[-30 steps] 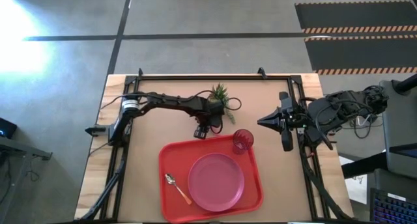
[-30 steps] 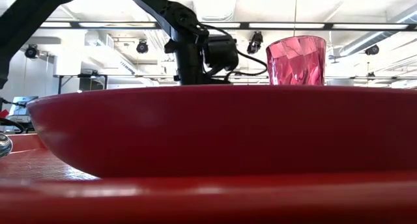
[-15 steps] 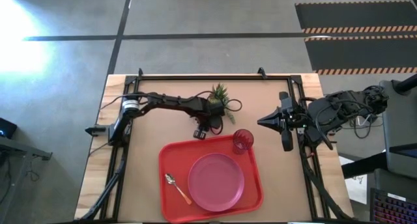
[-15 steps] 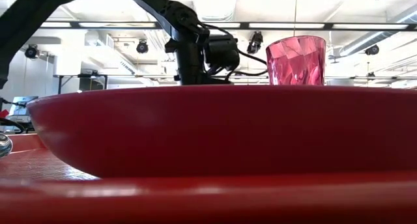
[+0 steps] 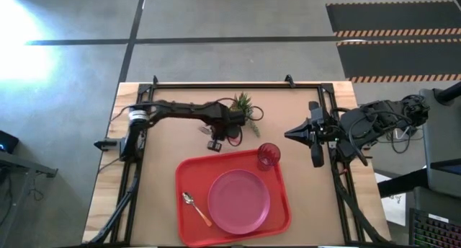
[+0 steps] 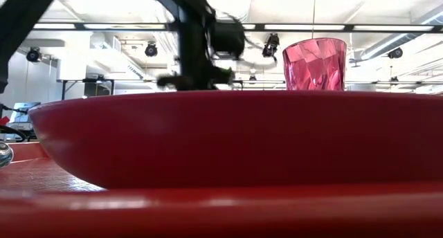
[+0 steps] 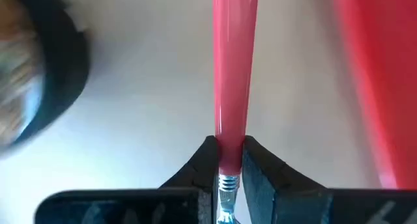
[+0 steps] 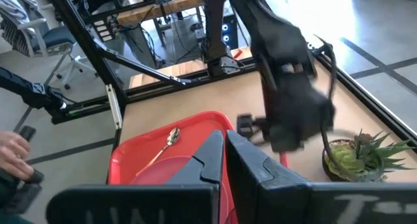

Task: Pick and place plate/cup/fork/spoon on tray
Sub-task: Put the pink fork on the orange tray at the right of the pink plate

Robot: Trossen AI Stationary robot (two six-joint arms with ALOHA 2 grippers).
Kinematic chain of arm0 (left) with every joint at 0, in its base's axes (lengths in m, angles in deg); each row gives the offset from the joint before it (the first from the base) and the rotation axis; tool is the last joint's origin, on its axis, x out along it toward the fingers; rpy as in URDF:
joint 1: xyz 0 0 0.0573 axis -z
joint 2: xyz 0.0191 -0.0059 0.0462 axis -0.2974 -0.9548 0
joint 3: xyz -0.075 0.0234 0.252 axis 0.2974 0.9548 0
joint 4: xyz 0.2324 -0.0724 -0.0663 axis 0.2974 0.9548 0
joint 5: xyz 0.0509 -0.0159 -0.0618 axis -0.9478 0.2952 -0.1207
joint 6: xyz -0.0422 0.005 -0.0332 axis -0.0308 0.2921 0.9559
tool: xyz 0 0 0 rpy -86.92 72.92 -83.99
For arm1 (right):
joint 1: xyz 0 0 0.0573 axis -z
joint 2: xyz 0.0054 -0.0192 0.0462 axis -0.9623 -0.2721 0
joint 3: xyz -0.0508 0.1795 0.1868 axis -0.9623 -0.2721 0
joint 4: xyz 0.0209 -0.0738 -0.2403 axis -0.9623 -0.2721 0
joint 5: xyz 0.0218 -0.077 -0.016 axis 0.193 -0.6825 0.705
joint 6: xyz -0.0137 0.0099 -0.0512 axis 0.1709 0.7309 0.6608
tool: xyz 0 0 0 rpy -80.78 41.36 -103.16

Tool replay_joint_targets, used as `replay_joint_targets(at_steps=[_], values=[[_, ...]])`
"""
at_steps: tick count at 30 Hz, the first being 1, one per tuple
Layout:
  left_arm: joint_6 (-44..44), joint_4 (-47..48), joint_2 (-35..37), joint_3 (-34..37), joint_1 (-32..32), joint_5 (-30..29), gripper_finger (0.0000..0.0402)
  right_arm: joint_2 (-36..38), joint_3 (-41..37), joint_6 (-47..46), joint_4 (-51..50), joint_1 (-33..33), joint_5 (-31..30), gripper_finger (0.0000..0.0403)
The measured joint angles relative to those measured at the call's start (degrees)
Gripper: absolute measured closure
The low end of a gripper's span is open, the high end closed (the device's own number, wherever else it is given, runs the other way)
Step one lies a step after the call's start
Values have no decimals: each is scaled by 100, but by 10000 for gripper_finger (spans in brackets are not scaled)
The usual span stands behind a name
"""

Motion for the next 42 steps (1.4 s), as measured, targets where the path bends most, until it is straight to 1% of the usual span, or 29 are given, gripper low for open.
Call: replay_joint_targets(at_steps=[5, 8, 14, 17, 22, 25, 29, 31, 42], values=[[414, 123, 872, 28, 148, -85, 378, 0, 0, 9, -1, -1, -2, 394], [738, 304, 1468, 27, 371, -56, 378, 0, 0, 13, -2, -2, -2, 394], [1384, 722, 2469, 282, 1105, 360, 378, 0, 0, 22, -2, 0, -1, 394], [1705, 997, 2756, 438, 1523, 491, 378, 0, 0, 46, 0, -2, -2, 394], [2129, 932, 2917, 967, 2231, 587, 378, 0, 0, 44, 1, -2, -2, 394], [2330, 773, 2906, 1482, 2548, 667, 378, 0, 0, 44, 2, -2, -2, 394], [2595, -130, 2906, 2215, 2757, 1205, 378, -28, 0, 24, 7, -2, -2, 394], [2704, -391, 2890, 2463, 2875, 1289, 378, -66, 0, 0, 20, -2, -2, 394], [2803, -1008, 2830, 2688, 3422, 1313, 378, -107, 0, -42, 42, 0, -7, 394]])
